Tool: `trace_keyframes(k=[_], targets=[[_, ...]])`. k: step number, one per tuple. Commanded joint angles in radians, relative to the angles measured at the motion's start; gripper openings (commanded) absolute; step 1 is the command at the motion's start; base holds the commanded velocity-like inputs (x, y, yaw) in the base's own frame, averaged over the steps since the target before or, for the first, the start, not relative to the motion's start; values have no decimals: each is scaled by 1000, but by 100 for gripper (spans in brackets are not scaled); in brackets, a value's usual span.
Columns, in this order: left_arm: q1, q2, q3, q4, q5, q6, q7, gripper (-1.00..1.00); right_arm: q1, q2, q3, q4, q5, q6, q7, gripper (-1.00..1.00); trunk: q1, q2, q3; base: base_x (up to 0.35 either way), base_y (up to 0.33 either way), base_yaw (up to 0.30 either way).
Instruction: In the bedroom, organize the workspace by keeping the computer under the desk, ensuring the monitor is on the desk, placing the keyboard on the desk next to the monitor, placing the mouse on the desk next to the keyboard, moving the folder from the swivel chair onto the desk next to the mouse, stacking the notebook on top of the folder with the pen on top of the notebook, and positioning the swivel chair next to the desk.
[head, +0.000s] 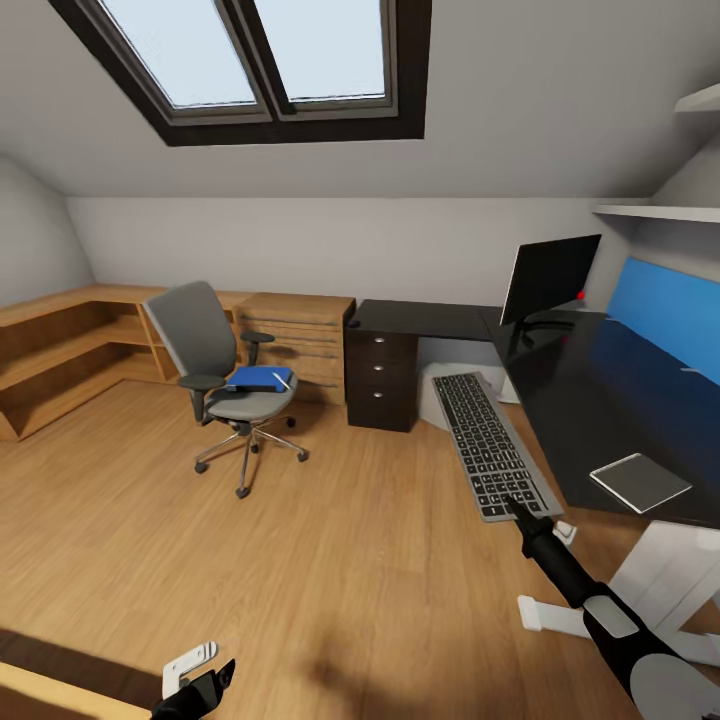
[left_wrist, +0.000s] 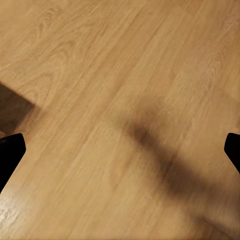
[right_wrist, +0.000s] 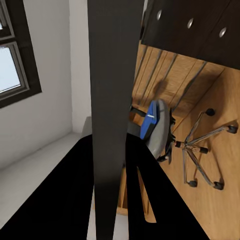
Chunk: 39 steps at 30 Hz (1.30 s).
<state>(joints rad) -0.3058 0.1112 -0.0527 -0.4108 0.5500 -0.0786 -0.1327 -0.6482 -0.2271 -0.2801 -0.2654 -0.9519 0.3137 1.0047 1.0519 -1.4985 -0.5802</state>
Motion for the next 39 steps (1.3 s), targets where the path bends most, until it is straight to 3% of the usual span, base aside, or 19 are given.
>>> trace_keyframes(k=[1, 39], targets=[[-1, 1, -6, 1, 10, -4, -2, 100, -1, 0, 0, 1, -10, 11, 4, -100, 0, 0, -1, 0, 4, 0], [-1, 1, -6, 1, 10, -4, -2, 100, -1, 0, -1, 6, -11, 7, 7, -100, 0, 0, -1, 0, 0, 0]])
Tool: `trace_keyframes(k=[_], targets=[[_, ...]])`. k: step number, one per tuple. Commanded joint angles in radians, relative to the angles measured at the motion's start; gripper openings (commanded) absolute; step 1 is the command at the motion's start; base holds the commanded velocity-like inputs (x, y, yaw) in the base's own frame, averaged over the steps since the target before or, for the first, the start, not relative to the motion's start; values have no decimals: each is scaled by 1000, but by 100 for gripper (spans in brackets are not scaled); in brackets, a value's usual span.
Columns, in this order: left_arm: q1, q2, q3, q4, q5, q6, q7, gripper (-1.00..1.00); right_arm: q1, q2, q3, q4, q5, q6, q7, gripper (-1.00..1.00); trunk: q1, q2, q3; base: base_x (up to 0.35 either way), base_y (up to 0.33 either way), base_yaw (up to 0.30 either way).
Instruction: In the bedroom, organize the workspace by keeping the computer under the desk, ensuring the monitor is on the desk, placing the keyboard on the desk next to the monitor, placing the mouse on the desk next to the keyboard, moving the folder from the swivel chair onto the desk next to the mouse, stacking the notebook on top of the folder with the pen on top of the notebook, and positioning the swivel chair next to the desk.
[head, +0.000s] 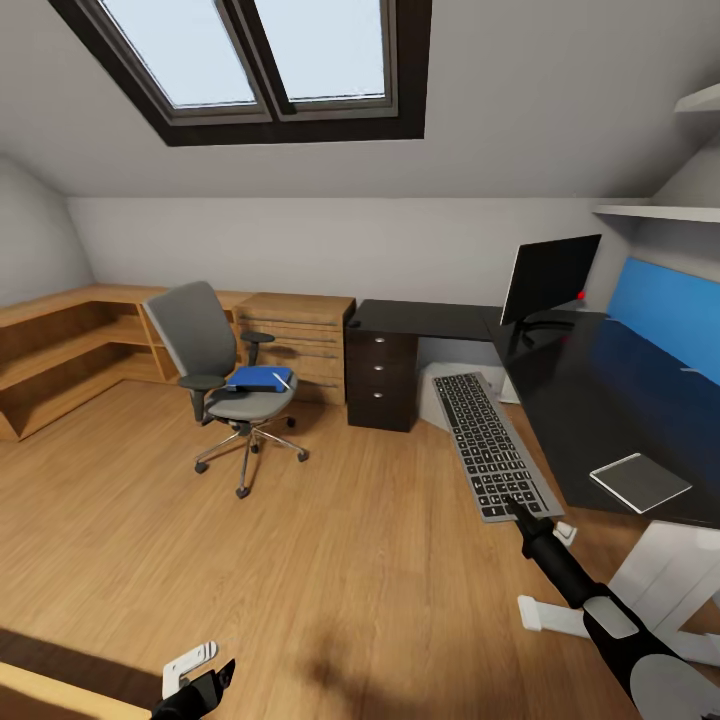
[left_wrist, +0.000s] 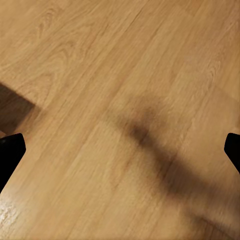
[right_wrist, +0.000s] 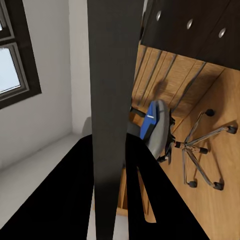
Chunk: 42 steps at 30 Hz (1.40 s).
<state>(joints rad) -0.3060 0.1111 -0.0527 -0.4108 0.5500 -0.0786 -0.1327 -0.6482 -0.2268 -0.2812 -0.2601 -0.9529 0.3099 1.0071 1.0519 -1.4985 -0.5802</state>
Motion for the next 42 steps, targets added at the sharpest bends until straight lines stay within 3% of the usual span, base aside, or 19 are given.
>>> trace_keyframes(k=[1, 8, 24, 42], targets=[[-1, 1, -6, 1, 10, -4, -2, 100, -1, 0, 0, 1, -10, 11, 4, -100, 0, 0, -1, 0, 0, 0], [-1, 1, -6, 1, 10, -4, -3, 100, -1, 0, 0, 1, -9, 11, 4, -100, 0, 0, -1, 24, 18, 0], [-1, 1, -6, 1, 10, -5, -3, 100, -1, 18, 0, 2, -9, 9, 4, -100, 0, 0, -1, 286, 74, 0], [0, 2, -5, 1, 10, -5, -2, 100, -1, 18, 0, 1, -6, 9, 5, -100, 0, 0, 2, 296, -101, -76]])
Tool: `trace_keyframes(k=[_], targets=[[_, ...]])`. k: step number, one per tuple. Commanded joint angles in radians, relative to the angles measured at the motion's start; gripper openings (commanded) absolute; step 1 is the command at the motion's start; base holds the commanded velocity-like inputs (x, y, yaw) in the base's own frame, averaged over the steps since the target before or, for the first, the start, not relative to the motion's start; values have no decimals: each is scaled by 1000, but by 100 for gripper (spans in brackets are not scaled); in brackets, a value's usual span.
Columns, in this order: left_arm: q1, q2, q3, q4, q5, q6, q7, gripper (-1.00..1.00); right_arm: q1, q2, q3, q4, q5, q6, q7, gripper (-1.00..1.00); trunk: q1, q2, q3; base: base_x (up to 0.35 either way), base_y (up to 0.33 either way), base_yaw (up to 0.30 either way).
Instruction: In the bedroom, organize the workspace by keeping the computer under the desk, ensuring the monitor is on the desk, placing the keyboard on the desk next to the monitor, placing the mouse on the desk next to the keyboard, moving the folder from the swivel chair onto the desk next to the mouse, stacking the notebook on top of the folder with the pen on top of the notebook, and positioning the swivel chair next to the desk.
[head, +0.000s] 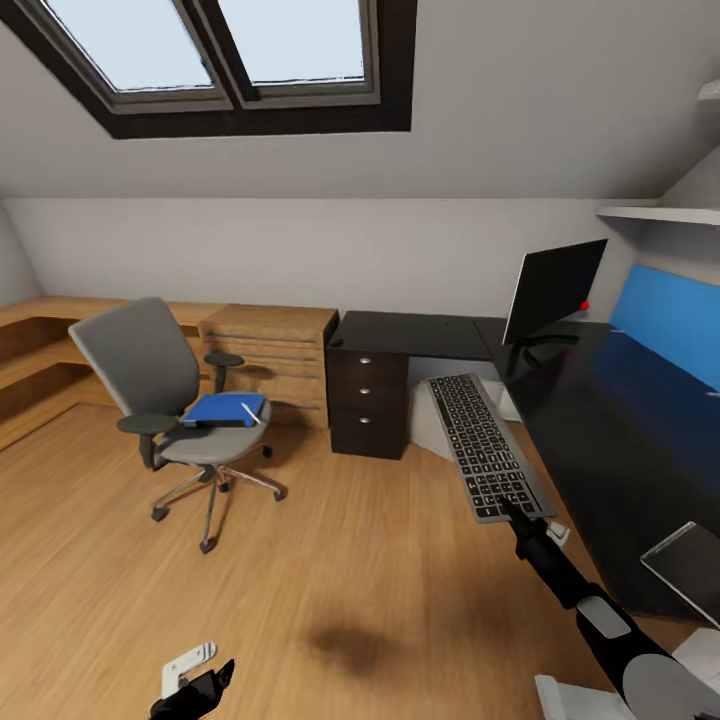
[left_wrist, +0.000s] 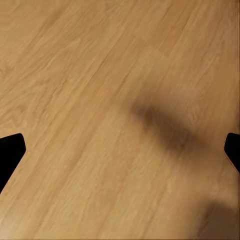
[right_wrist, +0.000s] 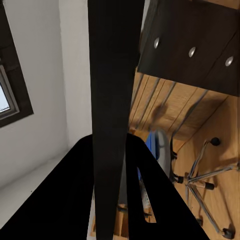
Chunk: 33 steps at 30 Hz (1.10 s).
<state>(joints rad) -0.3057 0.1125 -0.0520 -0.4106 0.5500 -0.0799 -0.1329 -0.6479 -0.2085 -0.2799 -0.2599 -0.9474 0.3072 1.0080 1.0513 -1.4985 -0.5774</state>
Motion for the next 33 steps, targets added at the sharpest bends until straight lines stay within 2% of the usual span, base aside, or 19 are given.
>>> trace_keyframes(k=[1, 9, 22, 33], targets=[[-1, 1, -5, 1, 10, -4, -2, 100, -1, 0, -1, 1, -12, 12, 4, -100, 0, 0, 0, 296, -29, -231], [0, 1, -6, 1, 10, -3, -3, 100, -1, 0, 0, 1, -10, 12, 4, -100, 0, 0, 1, 301, -8, -111], [-1, 0, -6, 1, 10, -4, -2, 100, -1, 2, 2, 1, -10, 12, 3, -100, 0, 0, 1, 332, 0, -5], [0, 1, -5, 1, 10, -4, -2, 100, -1, 15, 1, 1, -9, 12, 3, -100, 0, 0, 1, 335, 0, 0]])
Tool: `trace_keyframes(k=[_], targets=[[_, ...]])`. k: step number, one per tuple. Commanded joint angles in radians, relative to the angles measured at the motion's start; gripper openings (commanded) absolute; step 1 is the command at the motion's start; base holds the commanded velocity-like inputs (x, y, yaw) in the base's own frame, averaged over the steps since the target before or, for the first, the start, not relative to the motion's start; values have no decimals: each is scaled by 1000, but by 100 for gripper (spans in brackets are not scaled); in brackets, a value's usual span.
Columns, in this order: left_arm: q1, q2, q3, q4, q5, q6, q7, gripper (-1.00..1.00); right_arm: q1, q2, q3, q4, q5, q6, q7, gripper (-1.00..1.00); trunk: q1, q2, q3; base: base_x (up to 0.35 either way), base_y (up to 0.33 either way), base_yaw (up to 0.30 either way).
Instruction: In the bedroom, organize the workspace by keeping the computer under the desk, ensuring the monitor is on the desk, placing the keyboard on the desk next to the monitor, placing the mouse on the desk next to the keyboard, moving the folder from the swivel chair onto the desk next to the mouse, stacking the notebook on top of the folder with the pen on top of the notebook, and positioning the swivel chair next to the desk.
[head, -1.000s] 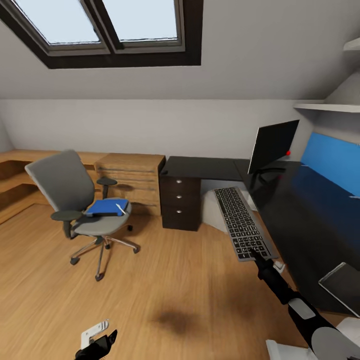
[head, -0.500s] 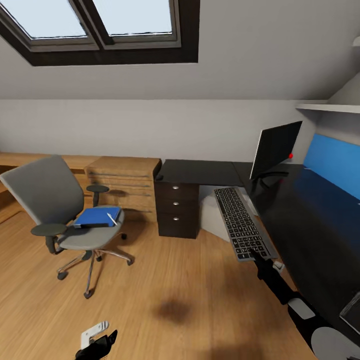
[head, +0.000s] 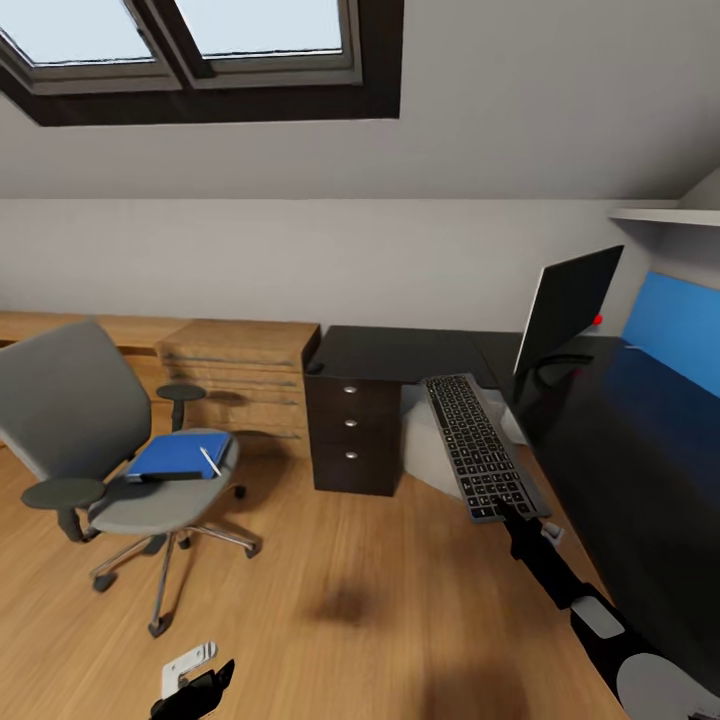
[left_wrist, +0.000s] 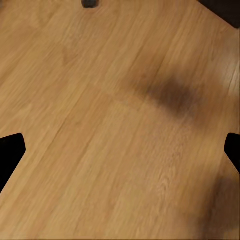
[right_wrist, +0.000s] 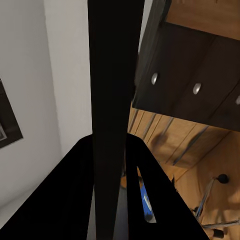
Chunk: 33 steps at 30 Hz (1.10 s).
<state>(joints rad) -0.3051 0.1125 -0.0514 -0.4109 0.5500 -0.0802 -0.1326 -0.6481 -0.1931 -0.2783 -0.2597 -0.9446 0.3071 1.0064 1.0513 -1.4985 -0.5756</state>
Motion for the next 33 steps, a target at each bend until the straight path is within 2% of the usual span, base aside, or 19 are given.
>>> trace_keyframes(k=[1, 11, 16, 24, 29, 33], targets=[[-1, 1, -5, 1, 10, -4, -2, 100, -1, 0, -1, 0, -12, 12, 4, -100, 1, 0, -1, 335, 0, 0], [-1, 1, -5, 1, 10, -4, -3, 100, -1, -1, -1, -1, -13, 19, 4, -100, 1, 0, -1, 313, 0, 0], [-1, 1, -7, 1, 6, -4, -6, 100, -1, 0, -1, -1, -13, 20, 3, -100, 1, 0, -1, 60, 0, 0], [-2, 1, -5, 1, 7, -3, 0, 100, -1, 1, -1, 0, -14, 14, 3, -100, -30, 56, 24, 6, 0, 0], [-1, 1, -5, 1, 7, -4, -2, 100, -1, 1, -1, -1, -16, 16, -43, -100, -30, 56, 24, 17, 0, 0], [-1, 1, -5, 1, 7, -3, -2, 100, -1, 1, -3, 0, -19, 16, -62, -100, -30, 56, 24, 256, 0, 0]])
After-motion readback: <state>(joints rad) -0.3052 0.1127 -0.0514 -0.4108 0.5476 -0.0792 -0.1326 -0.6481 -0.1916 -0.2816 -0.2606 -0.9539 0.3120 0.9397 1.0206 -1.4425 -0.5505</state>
